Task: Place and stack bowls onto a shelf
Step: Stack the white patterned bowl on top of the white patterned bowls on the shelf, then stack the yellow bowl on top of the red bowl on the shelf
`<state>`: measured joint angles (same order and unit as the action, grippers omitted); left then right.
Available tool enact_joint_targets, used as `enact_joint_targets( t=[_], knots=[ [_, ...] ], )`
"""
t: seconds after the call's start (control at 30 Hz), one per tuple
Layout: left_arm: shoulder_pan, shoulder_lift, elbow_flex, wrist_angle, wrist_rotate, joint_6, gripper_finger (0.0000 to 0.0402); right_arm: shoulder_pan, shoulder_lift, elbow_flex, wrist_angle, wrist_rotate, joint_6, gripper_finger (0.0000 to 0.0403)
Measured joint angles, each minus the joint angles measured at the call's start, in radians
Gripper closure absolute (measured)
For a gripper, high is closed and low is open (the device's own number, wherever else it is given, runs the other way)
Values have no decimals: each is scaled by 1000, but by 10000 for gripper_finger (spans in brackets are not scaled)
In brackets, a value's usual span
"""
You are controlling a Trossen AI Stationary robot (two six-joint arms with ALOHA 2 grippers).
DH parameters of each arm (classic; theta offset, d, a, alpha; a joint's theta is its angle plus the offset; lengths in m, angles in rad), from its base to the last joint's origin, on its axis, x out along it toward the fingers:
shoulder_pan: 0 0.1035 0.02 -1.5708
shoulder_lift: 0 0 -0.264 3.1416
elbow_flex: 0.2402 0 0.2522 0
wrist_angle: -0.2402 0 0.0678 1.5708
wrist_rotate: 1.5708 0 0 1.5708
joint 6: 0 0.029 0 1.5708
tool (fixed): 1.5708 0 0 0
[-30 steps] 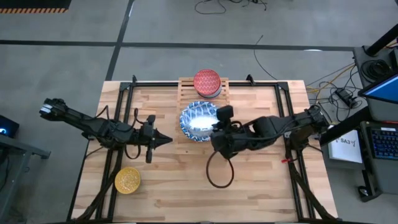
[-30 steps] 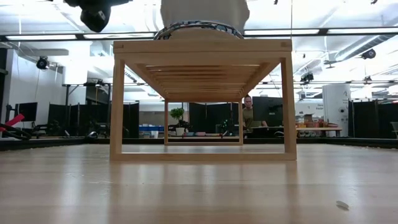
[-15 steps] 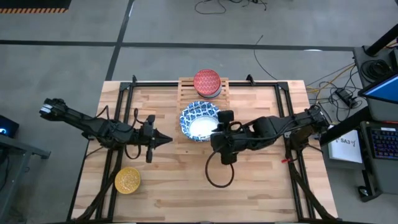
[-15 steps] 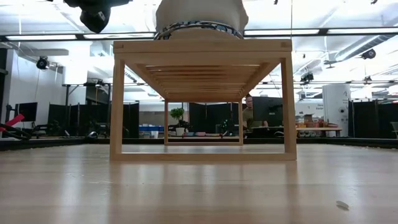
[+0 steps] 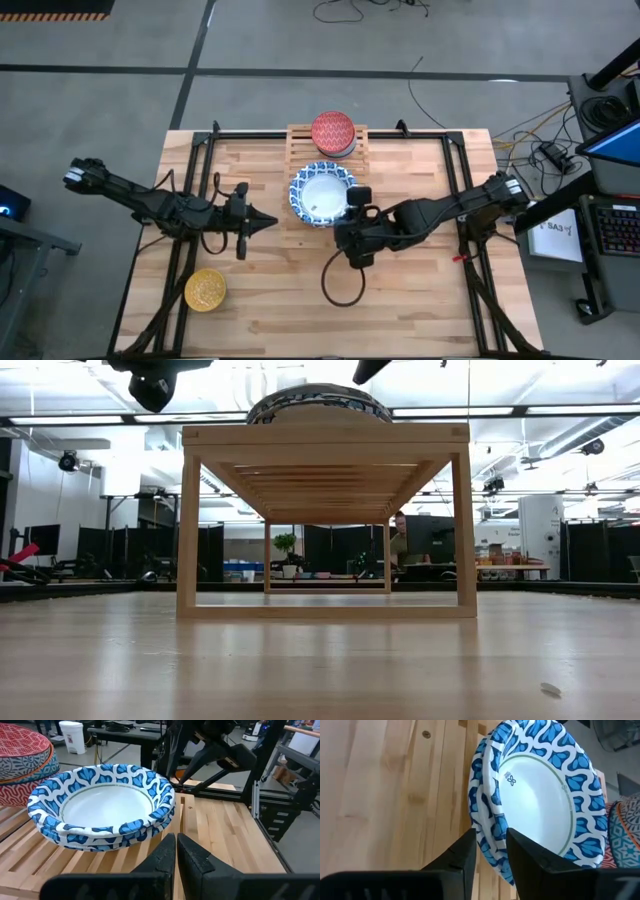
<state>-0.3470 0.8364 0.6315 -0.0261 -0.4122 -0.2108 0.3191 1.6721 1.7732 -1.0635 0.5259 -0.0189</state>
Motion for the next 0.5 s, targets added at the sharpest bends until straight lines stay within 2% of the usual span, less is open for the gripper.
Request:
enact_joint_targets(
  t=[0.17, 0.33, 0.4, 0.5],
  knots=[
    [0, 18, 0, 8, -21, 1, 402, 24, -32, -16, -1, -1, 26, 323],
    [3, 61, 0, 8, -87, 13, 402, 53, -127, -118, 28, 39, 73, 344],
    [8, 75, 0, 12, -99, 27, 402, 63, -186, -197, 96, 65, 78, 355],
    [13, 92, 0, 32, -126, 47, 402, 63, -299, -357, 319, 73, 38, 375]
  ],
)
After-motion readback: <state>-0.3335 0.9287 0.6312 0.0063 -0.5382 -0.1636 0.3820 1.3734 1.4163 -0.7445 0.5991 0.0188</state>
